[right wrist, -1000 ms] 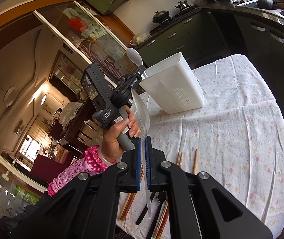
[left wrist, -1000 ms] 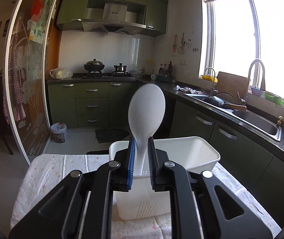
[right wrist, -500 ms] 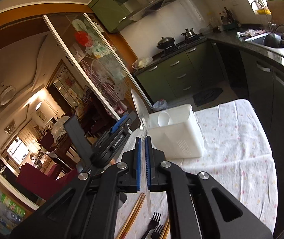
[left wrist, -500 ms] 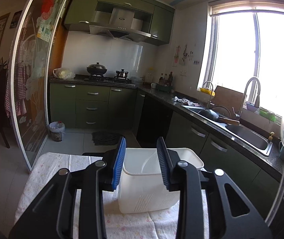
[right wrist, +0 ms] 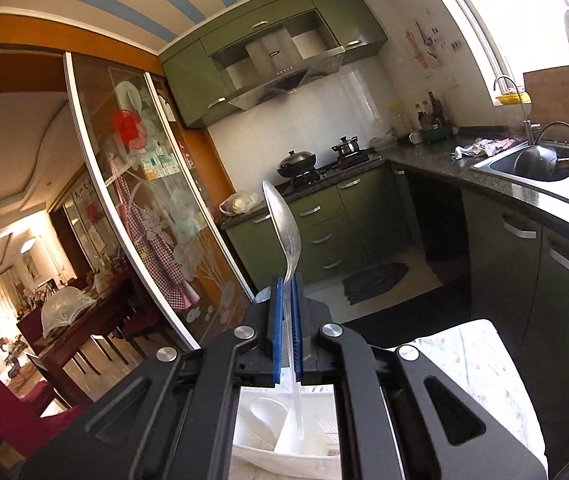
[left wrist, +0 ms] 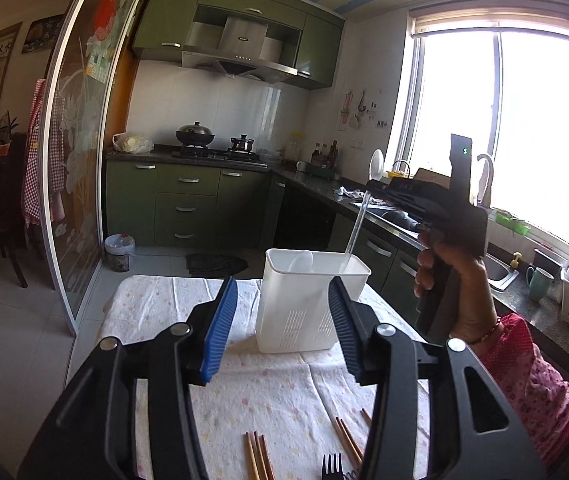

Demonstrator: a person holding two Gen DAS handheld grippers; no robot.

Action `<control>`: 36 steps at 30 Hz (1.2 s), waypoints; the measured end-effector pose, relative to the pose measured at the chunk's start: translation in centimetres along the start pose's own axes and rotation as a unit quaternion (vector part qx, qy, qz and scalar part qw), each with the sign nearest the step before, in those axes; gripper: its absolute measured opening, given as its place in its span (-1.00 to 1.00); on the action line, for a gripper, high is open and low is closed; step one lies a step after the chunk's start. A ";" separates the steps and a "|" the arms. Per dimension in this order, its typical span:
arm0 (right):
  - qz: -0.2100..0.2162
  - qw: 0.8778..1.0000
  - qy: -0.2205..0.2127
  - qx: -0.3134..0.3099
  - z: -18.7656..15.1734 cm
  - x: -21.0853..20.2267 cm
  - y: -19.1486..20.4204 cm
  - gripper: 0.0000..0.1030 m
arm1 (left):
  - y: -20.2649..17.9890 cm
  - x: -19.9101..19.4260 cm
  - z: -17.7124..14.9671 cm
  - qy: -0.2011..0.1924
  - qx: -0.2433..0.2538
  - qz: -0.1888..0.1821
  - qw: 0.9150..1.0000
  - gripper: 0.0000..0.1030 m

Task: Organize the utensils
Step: 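Lower the clear spoon into the holder and open the right gripper, then grasp the larger black fork by its handle with the left gripper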

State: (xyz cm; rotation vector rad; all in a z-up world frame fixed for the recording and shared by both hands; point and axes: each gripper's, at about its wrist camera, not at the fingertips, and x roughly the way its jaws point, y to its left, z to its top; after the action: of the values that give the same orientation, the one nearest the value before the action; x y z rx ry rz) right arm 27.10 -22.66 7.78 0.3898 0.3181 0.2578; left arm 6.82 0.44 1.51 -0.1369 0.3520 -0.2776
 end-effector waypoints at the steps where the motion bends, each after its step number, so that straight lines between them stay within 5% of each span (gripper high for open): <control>1: -0.003 1.000 0.004 -0.003 -0.7 0.5 -0.1 -0.90 | 0.2 -0.2 -0.1 0.002 -0.003 0.001 1.000 -0.12; 10: -0.018 0.998 0.049 -0.019 -6.0 2.2 -1.3 -0.85 | 0.2 -0.3 -0.6 0.019 -0.004 -0.004 1.000 -0.11; 14: -0.018 0.998 0.056 -0.026 -7.1 1.0 -1.3 -0.64 | -0.4 0.4 -0.8 0.038 -0.002 -0.006 0.999 -0.09; 17: -0.020 0.998 0.064 -0.024 -7.2 -1.6 -1.1 -0.64 | -0.9 1.2 -1.4 0.079 -0.001 -0.006 0.997 -0.07; 20: -0.014 0.993 0.110 -0.031 -7.8 -5.1 -0.2 -0.64 | -2.0 2.8 -3.1 0.164 0.010 -0.007 0.986 -0.03; 24: -0.008 0.979 0.199 -0.051 -9.7 -8.9 0.6 -0.64 | -3.9 5.0 -6.9 0.293 0.027 -0.005 0.956 -0.03; 30: 0.014 0.946 0.324 -0.024 -14.4 -12.0 -1.1 -0.63 | -4.6 8.0 -13.5 0.470 0.008 -0.017 0.883 -0.17; 32: 0.016 0.938 0.346 -0.014 -15.5 -12.7 -1.9 -0.62 | -4.6 8.7 -15.0 0.506 0.003 -0.016 0.862 -0.32; 36: 0.013 0.933 0.358 -0.004 -16.7 -14.1 -3.0 -0.60 | -4.9 9.4 -16.7 0.546 -0.007 -0.015 0.838 -0.36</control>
State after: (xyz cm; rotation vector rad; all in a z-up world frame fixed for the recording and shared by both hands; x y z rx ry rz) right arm 8.84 -24.08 -4.56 0.2792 1.0309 0.4255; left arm 8.13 -8.42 -16.18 0.0188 1.4979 -0.3657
